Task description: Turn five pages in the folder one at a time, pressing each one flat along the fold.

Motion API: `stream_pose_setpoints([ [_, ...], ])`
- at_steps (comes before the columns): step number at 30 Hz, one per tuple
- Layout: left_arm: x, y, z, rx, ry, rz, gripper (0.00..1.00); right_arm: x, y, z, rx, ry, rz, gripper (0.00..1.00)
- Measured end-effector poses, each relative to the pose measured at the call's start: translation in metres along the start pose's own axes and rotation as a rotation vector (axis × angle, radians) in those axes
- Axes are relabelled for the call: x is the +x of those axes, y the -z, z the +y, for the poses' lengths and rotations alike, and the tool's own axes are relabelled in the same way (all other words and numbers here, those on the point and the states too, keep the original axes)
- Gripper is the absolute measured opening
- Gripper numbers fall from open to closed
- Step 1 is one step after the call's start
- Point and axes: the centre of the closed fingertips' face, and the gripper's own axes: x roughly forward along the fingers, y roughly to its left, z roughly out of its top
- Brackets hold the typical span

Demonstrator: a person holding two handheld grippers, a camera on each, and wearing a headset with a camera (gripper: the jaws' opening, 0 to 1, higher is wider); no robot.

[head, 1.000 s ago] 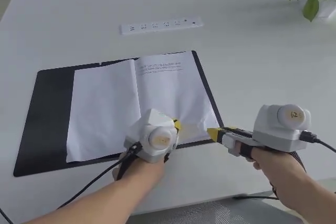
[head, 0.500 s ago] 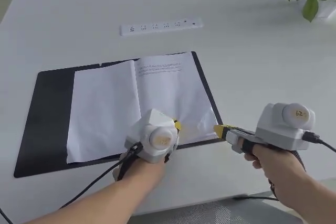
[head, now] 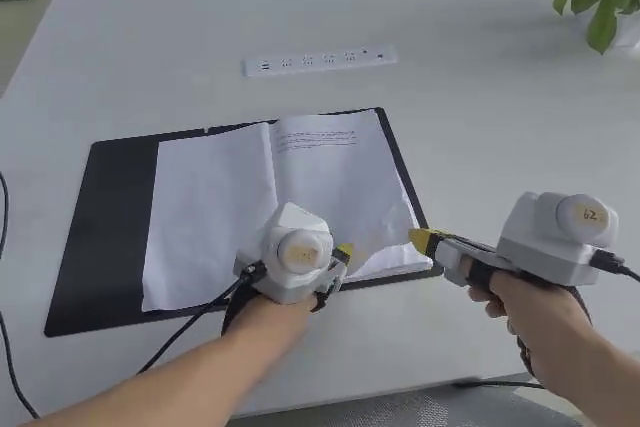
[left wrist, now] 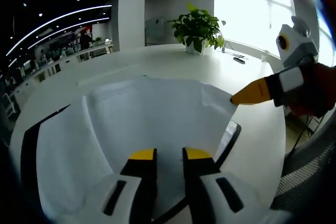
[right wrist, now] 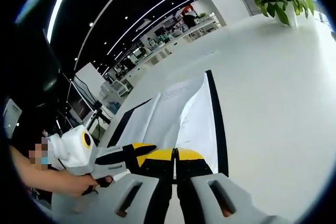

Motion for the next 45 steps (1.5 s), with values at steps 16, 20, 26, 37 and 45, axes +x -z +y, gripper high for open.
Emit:
stream_pose_setpoints([
  [16,-0.086,-0.013,0.037,-0.043,0.014,-0.080,0.23,0.008,-0.024,0.117,-0.075,-0.254,-0.089,0.00],
  [20,-0.110,-0.010,0.050,-0.062,-0.002,-0.095,0.23,0.013,-0.018,0.138,-0.092,-0.300,-0.082,0.00],
  [26,-0.148,0.003,0.077,-0.076,-0.053,-0.095,0.23,0.026,-0.004,0.171,-0.117,-0.365,-0.044,0.00],
  [37,-0.195,0.026,0.112,-0.119,-0.130,-0.092,0.22,0.064,0.024,0.208,-0.170,-0.408,0.052,0.00],
  [45,-0.218,0.041,0.130,-0.170,-0.173,-0.095,0.21,0.095,0.054,0.221,-0.187,-0.408,0.136,0.00],
])
